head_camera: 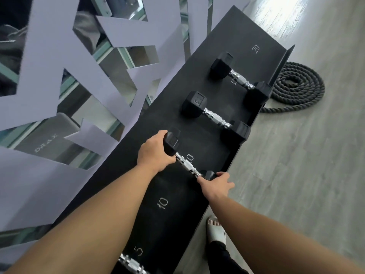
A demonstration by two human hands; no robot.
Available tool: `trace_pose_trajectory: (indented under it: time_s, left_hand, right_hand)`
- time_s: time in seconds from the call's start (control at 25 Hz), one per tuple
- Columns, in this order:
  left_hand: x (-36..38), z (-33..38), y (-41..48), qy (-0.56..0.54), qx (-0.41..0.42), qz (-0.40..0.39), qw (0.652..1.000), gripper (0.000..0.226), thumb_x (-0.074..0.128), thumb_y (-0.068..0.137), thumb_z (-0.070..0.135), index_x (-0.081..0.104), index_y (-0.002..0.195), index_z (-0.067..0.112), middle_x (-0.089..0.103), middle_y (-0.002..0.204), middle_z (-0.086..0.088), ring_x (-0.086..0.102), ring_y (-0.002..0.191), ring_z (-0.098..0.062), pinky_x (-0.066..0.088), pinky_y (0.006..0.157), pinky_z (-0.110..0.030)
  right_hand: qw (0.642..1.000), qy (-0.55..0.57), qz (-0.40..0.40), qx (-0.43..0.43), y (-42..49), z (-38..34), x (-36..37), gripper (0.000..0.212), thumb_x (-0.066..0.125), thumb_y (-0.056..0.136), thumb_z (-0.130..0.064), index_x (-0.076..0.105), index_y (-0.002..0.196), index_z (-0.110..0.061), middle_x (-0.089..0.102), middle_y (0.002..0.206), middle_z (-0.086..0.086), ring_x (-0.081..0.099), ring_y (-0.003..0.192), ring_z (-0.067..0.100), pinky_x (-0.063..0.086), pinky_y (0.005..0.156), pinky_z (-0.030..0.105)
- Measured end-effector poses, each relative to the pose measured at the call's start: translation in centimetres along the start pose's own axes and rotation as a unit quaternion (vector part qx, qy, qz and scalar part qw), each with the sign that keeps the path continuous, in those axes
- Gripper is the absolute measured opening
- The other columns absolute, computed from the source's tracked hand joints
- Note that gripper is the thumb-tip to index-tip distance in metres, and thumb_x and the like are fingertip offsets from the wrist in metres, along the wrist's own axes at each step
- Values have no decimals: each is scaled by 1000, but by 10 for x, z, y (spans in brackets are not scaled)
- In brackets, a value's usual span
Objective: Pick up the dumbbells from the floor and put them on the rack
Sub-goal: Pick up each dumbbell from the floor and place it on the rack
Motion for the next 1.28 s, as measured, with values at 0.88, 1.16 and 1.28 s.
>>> trace_pose_trajectory:
  time_s: [0.88,1.16,1.28]
  left_hand:
    - [18,-32,5,33,0,-134,990,84,80,84,39,32,152,31,51,150,3,57,128,-26,51,98,-43]
    - [-28,-46,-58,103,19,-171,980,38,71,87,51,60,122,39,68,114,18,64,95,-10,54,80,-35]
    - [-53,-31,-98,121,50,-189,973,30,70,86,55,62,111,40,68,105,19,64,95,-9,54,83,-34]
  right_hand:
    - [983,-155,-36,-93,31,-3,-21,70,82,81,-46,42,132,-18,36,135,9,57,115,33,50,101,43]
    - [913,-310,-13,-266,-23,-5,-74,50,68,91,-41,51,133,-22,51,132,5,51,121,30,52,93,45]
    - [894,-332,18,-300,-69,10,-106,41,63,93,-39,55,129,-22,56,128,6,56,116,30,53,87,42]
Point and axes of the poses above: each hand's wrist, its own y-axis towards the middle knuckle, its own x-axis out of the palm, z = x × y, the point moved 3 cm from there along y, towards the middle knuckle
